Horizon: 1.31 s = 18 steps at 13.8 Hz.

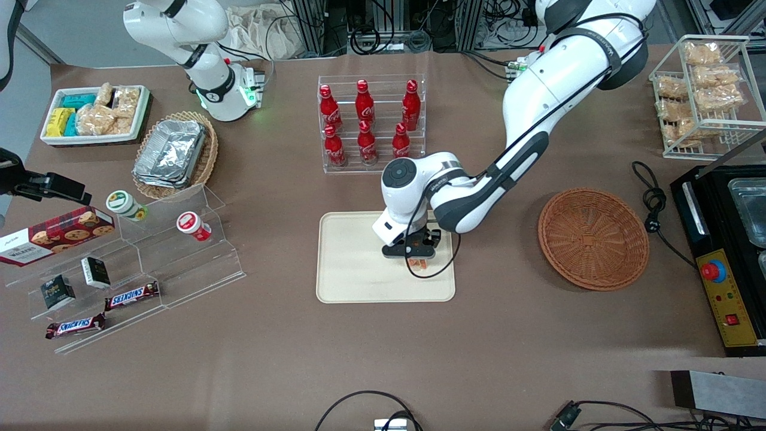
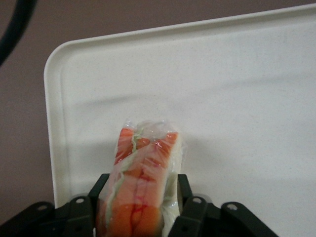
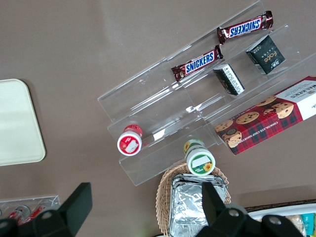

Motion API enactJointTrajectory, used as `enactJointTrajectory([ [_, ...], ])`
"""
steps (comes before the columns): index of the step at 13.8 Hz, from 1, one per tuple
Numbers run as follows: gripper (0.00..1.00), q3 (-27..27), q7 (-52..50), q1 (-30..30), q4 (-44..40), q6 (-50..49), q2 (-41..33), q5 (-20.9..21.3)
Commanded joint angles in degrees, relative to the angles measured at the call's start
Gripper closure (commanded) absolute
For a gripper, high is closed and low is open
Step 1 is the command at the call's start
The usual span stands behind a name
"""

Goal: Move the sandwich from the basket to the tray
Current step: 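Lower the held sandwich onto the cream tray with the left gripper, then open the left gripper to release the sandwich and lift away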

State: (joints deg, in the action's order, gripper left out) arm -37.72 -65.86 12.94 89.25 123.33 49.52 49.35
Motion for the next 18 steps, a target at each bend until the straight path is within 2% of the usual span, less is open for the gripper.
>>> enactJointTrajectory([
  [1, 0.0, 0.99, -1.38, 1.21, -1.89, -0.11, 0.84, 1.1],
  [7, 0.0, 0.63, -1.47, 0.68, -3.64, -2.21, -2.23, -0.56],
  [9, 0.0, 0.72, -0.77, 0.68, -4.69, -3.88, -3.64, -4.16],
  [11, 0.0, 0.55, -0.5, 0.68, -4.7, -5.47, -4.87, -5.13],
  [16, 0.0, 0.02, 0.02, -2.83, -4.96, -9.15, -12.06, -13.64],
  [18, 0.0, 0.19, 1.69, -4.5, -8.28, -13.0, -14.44, -18.91],
])
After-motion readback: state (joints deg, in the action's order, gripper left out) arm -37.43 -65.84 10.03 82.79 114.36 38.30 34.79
